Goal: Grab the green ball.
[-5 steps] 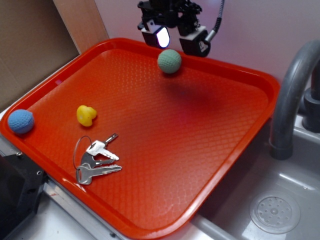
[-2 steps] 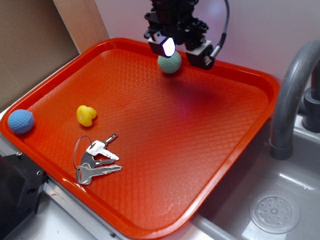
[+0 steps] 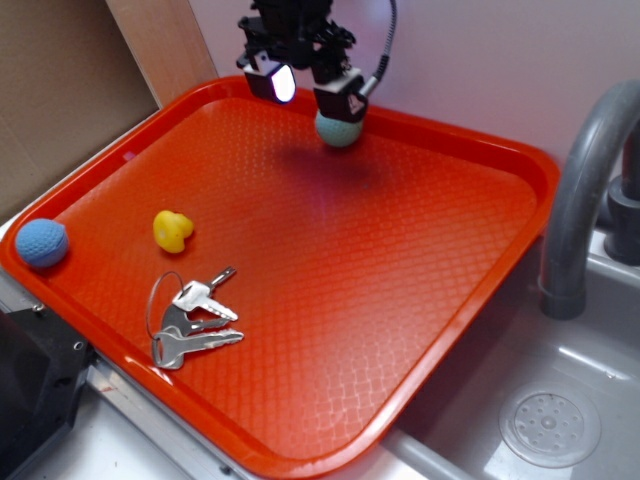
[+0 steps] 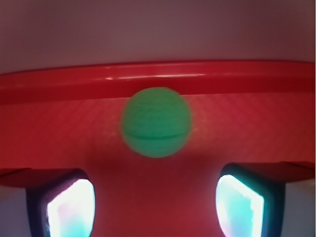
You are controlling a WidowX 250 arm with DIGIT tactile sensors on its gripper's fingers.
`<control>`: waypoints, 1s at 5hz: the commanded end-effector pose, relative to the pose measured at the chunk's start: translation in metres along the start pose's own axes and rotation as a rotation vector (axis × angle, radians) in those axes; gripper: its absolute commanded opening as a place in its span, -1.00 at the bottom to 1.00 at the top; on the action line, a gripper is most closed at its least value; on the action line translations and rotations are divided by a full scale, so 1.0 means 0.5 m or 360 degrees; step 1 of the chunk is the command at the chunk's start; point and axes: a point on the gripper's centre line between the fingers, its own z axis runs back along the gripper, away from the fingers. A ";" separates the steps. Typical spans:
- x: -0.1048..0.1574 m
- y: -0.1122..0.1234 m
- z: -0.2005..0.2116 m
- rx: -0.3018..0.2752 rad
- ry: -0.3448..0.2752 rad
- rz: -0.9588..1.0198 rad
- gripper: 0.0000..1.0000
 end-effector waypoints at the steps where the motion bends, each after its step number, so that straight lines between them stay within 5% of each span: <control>1: 0.042 0.005 -0.013 -0.0082 -0.0074 -0.0046 1.00; 2: 0.041 -0.007 -0.041 -0.0064 -0.0061 -0.0074 1.00; 3: 0.036 -0.014 -0.044 -0.0042 -0.0080 -0.0062 -1.00; 5: 0.035 -0.008 -0.041 -0.0022 -0.0068 -0.0058 -1.00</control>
